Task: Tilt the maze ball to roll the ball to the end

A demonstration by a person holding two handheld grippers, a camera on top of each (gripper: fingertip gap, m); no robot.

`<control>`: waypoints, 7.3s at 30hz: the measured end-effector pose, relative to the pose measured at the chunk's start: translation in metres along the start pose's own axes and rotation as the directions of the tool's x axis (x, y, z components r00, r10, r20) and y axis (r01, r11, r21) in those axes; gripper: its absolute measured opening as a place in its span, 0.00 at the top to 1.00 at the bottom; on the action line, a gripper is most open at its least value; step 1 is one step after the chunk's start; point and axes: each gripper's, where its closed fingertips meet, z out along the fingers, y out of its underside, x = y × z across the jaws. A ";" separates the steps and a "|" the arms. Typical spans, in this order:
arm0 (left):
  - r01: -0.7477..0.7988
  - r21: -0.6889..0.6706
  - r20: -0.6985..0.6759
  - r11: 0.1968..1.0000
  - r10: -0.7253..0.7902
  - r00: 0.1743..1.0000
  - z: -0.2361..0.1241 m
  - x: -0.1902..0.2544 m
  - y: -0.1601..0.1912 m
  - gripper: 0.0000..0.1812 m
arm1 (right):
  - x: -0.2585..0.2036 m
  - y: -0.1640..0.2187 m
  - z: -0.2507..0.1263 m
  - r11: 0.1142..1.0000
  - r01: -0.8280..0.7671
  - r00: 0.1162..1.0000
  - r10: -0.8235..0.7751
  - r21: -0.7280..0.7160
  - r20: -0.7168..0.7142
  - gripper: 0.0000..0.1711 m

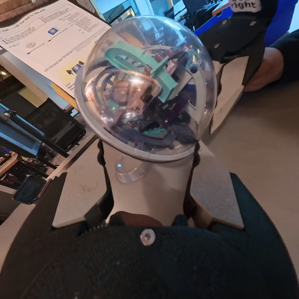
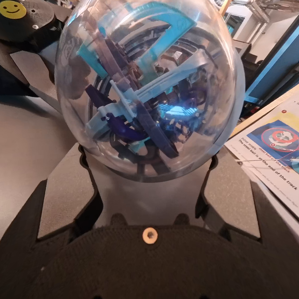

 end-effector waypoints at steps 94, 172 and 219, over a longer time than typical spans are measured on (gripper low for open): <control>0.256 -0.226 -0.356 0.940 -0.324 0.877 -0.015 0.047 0.028 0.61 | -0.018 0.016 -0.030 0.876 -0.448 0.770 0.480 -0.179 0.419 0.16; 0.389 -0.287 -0.416 0.875 -0.480 0.772 -0.032 0.104 0.013 0.37 | -0.081 0.008 -0.060 0.958 0.217 0.875 -0.107 -0.185 0.472 0.08; 0.380 -0.237 -0.429 0.894 -0.447 0.785 -0.032 0.102 0.008 0.39 | -0.081 0.012 -0.064 0.955 0.248 0.876 -0.149 -0.163 0.459 0.08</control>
